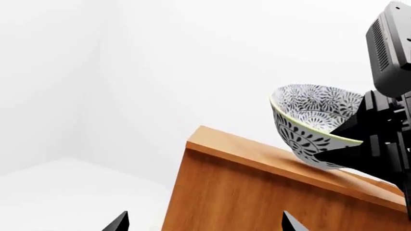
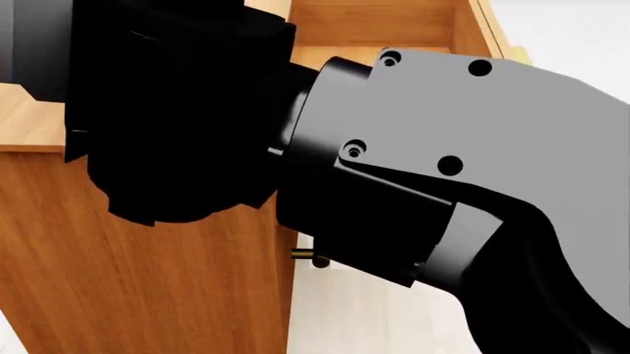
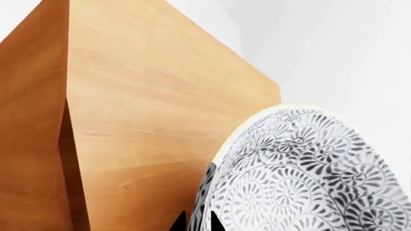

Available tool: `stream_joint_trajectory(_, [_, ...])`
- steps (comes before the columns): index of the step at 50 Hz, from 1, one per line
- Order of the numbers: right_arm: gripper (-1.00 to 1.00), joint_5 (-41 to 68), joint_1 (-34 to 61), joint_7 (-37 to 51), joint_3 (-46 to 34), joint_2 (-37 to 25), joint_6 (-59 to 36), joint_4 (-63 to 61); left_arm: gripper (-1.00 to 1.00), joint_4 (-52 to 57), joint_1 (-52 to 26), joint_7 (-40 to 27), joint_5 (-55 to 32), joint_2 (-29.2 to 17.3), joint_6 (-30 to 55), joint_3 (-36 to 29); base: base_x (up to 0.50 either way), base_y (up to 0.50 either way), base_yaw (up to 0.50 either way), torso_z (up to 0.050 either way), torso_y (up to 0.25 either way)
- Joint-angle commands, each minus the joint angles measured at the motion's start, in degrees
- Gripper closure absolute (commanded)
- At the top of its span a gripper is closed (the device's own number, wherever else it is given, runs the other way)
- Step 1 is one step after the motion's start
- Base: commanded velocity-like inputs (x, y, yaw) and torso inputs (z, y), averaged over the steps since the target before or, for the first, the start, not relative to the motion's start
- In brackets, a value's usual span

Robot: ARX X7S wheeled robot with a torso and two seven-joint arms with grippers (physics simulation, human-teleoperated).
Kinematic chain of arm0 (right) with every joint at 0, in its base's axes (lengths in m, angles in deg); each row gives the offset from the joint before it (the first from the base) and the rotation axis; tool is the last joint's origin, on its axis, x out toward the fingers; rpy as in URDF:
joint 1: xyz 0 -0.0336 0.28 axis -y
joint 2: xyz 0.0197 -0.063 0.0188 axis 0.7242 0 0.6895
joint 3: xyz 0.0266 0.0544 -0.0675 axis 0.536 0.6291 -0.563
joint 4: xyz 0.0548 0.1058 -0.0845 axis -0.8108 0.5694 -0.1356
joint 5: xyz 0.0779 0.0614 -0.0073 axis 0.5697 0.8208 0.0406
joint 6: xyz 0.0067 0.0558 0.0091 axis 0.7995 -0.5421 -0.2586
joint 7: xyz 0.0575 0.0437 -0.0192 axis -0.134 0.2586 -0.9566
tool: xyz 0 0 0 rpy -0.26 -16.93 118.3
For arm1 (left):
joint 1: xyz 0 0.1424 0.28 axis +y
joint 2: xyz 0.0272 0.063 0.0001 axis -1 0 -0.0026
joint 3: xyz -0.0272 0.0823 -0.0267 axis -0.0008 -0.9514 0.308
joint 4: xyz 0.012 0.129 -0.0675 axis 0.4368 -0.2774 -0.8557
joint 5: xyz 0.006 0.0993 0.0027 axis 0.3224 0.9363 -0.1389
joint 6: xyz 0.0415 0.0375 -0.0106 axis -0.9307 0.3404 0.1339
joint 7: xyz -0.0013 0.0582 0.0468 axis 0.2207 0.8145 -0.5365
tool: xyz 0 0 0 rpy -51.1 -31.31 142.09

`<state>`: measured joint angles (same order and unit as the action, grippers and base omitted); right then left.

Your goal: Put the bowl on top of the cabinet.

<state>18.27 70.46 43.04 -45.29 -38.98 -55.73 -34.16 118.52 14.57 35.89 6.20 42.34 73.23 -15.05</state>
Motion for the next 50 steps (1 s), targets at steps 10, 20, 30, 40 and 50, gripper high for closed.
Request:
stream_joint_trajectory(10, [-1.0, -4.24, 0.55, -2.09, -0.38, 0.0, -1.05, 0.49, -1.0, 0.15, 0.17, 0.01, 0.46, -0.1, -0.19, -0.67, 0.0, 0.0, 0.0, 0.0, 0.0])
stream_joint_trajectory(20, [-1.0, -4.35, 2.16, -2.54, -0.35, 0.0, -2.14, 0.37, -1.0, 0.5, 0.54, 0.08, 1.04, -0.07, -0.4, -1.07, 0.0, 0.0, 0.0, 0.0, 0.0])
stream_joint_trajectory(30, [-1.0, -4.19, 4.55, -3.15, -0.3, 0.0, -2.87, 0.42, -1.0, 0.17, 0.25, 0.15, 1.16, -0.1, -0.44, -1.52, 0.0, 0.0, 0.0, 0.0, 0.0])
stream_joint_trajectory(40, [-1.0, -1.6, 9.53, -3.33, -0.22, 0.0, -3.67, 0.98, -1.0, -0.19, -0.28, -0.16, 1.68, -0.14, 0.03, -2.34, 0.0, 0.0, 0.0, 0.0, 0.0])
stream_joint_trajectory(50, [-1.0, 0.07, 13.71, -3.8, -0.25, 0.0, -5.15, 0.61, -1.0, 0.13, 0.02, -0.14, 2.17, -0.17, -0.12, -2.74, 0.0, 0.0, 0.0, 0.0, 0.0])
